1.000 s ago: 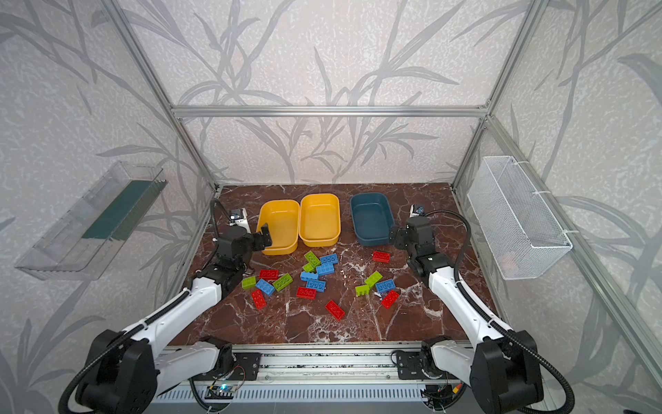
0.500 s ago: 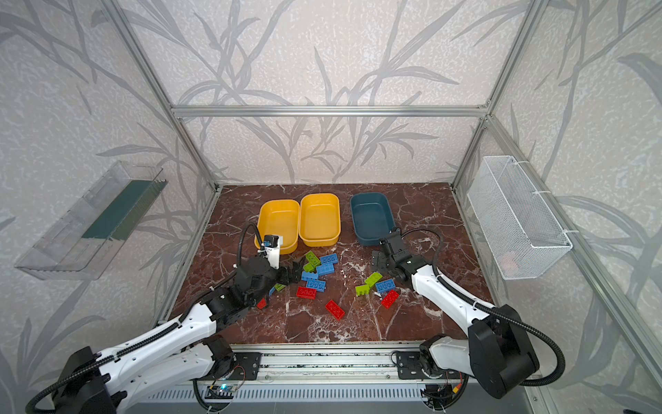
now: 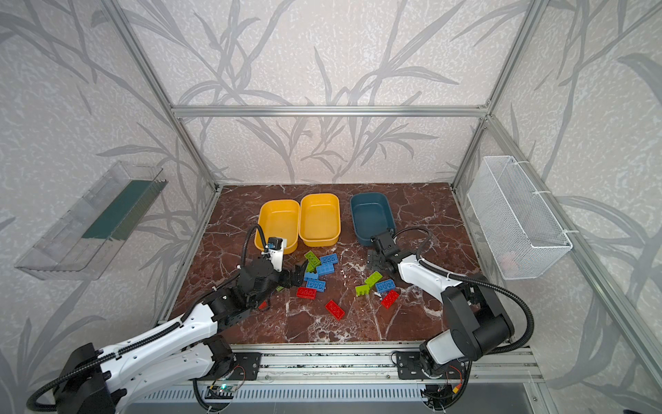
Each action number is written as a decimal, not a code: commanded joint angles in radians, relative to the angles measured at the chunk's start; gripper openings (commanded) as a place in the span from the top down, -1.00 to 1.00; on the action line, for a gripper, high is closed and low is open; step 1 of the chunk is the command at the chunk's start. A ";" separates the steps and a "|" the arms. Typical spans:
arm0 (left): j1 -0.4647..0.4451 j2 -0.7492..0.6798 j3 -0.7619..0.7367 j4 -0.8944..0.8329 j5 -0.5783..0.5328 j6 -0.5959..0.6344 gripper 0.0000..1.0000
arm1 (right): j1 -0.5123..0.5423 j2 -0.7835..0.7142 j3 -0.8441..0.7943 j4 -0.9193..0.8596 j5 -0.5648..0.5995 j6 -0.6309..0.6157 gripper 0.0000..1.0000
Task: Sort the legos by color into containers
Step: 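Lower the right gripper onto a red brick near the teal tub, then close the right gripper on the red brick and lift it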
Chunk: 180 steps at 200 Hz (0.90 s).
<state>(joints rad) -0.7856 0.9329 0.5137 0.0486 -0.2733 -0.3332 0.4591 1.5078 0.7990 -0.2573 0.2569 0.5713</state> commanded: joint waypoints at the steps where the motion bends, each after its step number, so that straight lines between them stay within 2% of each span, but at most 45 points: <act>1: -0.005 -0.008 0.020 -0.023 -0.034 0.009 -0.98 | 0.006 0.035 0.043 0.023 0.038 0.021 -0.90; 92: -0.005 0.023 0.026 -0.032 -0.114 0.026 -0.98 | 0.007 0.230 0.177 -0.023 0.046 0.009 -0.66; 109: -0.006 0.032 0.026 -0.030 -0.111 0.023 -0.98 | 0.006 0.255 0.198 -0.038 0.042 0.006 -0.57; 151: -0.005 0.044 0.032 -0.041 -0.092 0.013 -0.98 | 0.007 0.299 0.252 -0.131 0.068 0.021 -0.51; 180: -0.005 0.041 0.032 -0.049 -0.082 0.011 -0.98 | 0.007 0.309 0.260 -0.148 0.064 0.022 -0.13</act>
<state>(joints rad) -0.7864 0.9730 0.5152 0.0181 -0.3534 -0.3149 0.4595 1.8042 1.0370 -0.3401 0.3023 0.5789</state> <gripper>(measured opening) 0.992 0.630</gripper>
